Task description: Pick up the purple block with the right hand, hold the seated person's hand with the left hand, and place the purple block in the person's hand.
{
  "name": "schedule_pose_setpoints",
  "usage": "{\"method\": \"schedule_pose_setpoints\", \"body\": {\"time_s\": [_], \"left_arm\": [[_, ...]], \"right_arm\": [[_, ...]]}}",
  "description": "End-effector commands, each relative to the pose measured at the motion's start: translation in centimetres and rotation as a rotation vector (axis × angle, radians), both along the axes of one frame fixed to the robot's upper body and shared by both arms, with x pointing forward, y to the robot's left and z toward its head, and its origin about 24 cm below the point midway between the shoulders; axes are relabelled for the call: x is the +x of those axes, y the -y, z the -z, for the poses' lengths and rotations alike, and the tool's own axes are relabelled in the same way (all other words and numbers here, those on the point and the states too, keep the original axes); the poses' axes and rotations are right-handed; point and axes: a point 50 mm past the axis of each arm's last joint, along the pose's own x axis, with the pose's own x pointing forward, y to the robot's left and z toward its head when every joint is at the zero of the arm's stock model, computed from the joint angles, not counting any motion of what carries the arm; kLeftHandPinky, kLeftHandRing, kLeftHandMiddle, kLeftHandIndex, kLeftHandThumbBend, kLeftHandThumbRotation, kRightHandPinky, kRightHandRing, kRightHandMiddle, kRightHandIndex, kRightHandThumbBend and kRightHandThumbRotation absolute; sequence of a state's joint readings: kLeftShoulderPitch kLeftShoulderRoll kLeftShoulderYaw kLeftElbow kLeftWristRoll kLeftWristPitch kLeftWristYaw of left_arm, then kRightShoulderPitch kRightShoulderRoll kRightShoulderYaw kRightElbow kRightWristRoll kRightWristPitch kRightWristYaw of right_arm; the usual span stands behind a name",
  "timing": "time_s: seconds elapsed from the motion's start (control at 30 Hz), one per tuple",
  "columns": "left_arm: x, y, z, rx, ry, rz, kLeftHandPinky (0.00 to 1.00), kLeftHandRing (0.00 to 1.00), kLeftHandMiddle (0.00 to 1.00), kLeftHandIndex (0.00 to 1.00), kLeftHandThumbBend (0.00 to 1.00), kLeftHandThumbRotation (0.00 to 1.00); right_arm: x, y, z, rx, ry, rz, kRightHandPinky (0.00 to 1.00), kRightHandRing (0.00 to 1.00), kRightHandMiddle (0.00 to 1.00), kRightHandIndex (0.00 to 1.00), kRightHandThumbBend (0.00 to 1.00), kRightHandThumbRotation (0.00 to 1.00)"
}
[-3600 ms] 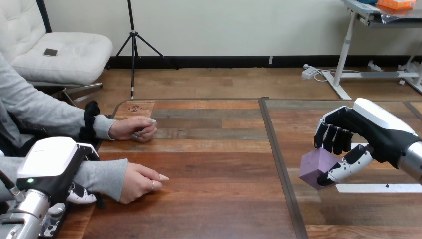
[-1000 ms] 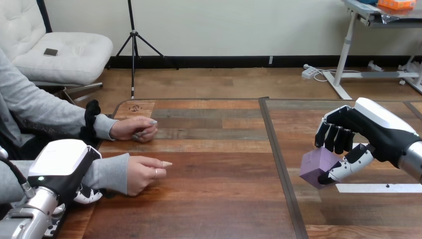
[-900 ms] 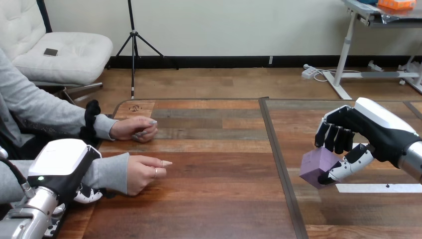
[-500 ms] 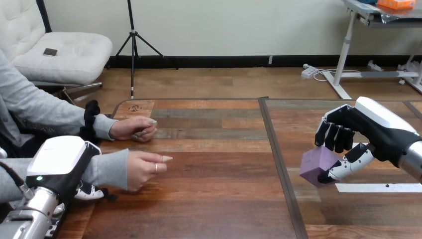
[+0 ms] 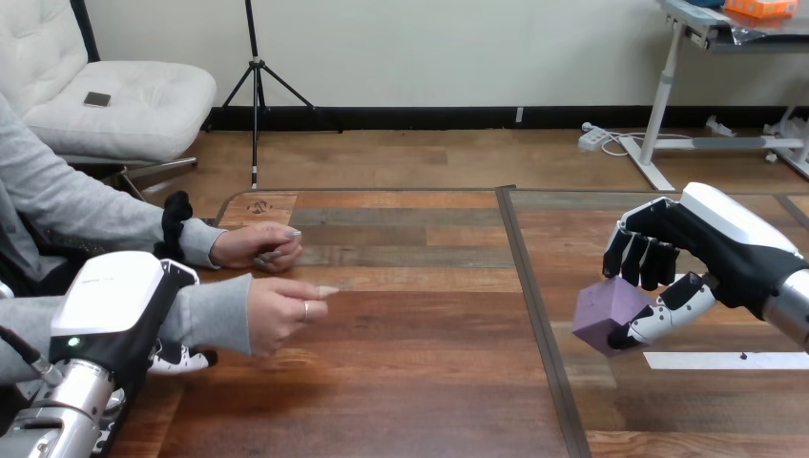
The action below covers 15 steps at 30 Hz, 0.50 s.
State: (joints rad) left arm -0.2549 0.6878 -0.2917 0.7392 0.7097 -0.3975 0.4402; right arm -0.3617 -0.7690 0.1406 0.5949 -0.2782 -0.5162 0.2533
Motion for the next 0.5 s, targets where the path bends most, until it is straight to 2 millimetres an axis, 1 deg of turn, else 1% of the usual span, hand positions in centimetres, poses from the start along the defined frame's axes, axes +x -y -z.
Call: {"method": "schedule_pose_setpoints", "body": {"time_s": [0.0,0.23,0.47], "left_arm": [[1.6,1.2,-3.7,-0.057,0.169,0.054,0.21,0.27,0.31,0.32,0.74,0.0],[1.7,2.0,-4.8,-0.061,0.21,0.084,0.21,0.26,0.31,0.32,0.77,0.0],[1.8,2.8,-5.3,-0.086,0.267,0.11,0.19,0.24,0.29,0.3,0.81,0.0]], "right_arm": [[1.2,-1.1,-2.0,0.056,0.105,-0.007,0.35,0.37,0.4,0.41,0.91,0.0],[1.4,-1.5,-1.9,0.068,0.111,-0.014,0.35,0.37,0.4,0.41,0.91,0.0],[1.4,-1.9,-1.9,0.082,0.125,-0.033,0.34,0.36,0.39,0.4,0.91,0.0]]}}
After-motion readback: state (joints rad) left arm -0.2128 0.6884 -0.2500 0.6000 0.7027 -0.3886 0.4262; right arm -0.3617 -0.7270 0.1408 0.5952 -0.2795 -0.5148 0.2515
